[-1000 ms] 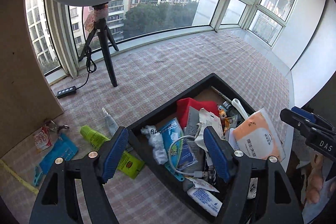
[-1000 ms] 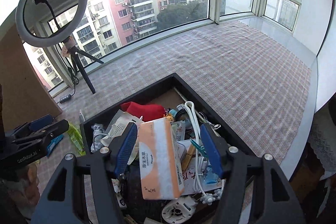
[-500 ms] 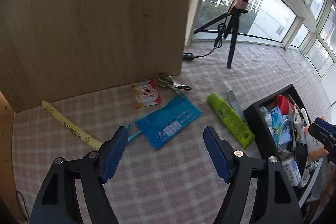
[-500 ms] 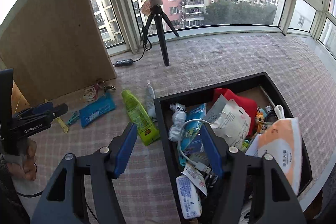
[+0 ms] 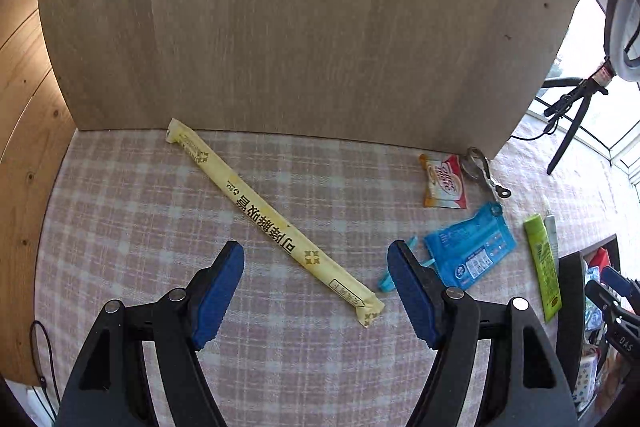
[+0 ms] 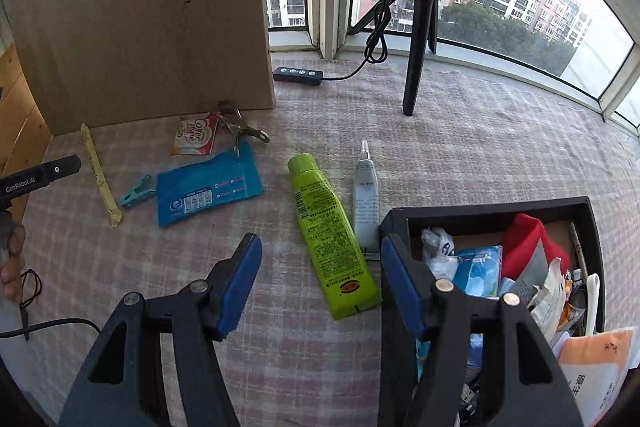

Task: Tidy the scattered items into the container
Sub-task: 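Move the right gripper back toward the green tube on the mat, then close the right gripper on the green tube and lift it, then carry the green tube over the black bin and open the right gripper, then move the right gripper to the metal clip beside the coffee-mate sachet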

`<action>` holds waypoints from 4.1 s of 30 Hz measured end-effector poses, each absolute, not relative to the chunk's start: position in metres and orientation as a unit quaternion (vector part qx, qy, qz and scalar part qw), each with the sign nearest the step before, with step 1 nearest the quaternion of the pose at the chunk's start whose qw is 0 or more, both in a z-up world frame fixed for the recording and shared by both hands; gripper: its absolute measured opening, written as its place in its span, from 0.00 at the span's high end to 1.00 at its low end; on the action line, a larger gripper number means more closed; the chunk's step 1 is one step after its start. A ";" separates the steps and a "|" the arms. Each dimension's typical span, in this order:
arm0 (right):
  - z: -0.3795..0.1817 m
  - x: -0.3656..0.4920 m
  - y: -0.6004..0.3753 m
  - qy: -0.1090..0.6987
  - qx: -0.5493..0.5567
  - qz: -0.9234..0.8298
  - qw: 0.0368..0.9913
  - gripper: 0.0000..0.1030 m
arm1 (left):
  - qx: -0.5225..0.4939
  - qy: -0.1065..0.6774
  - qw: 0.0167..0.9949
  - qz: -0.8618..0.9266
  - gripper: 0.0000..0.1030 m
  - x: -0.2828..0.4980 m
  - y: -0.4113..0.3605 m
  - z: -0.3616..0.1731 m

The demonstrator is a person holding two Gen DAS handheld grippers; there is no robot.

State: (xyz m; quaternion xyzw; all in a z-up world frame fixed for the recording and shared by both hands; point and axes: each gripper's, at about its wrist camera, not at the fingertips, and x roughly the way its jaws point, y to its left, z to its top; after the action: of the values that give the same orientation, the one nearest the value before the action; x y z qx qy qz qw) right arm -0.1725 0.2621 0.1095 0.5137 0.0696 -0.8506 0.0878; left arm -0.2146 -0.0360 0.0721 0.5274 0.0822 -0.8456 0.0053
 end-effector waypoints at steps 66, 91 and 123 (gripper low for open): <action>0.036 -0.244 0.270 -0.102 0.642 -0.737 0.184 0.84 | 0.539 0.128 -0.291 -0.780 0.59 -0.201 0.189 0.027; 0.127 -0.200 0.361 -0.188 0.552 -0.803 0.121 0.93 | 0.461 0.063 -0.408 -0.786 0.67 -0.166 0.261 0.128; 0.210 -0.125 0.477 -0.173 0.486 -0.857 -0.026 0.60 | 0.455 0.027 -0.409 -0.791 0.54 -0.147 0.305 0.169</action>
State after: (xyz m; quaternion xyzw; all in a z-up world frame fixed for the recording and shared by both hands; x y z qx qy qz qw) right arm -0.1251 0.4772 0.2099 0.4856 -0.1726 -0.8566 -0.0263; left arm -0.1470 0.3052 0.1685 0.4549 0.0271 -0.7905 -0.4091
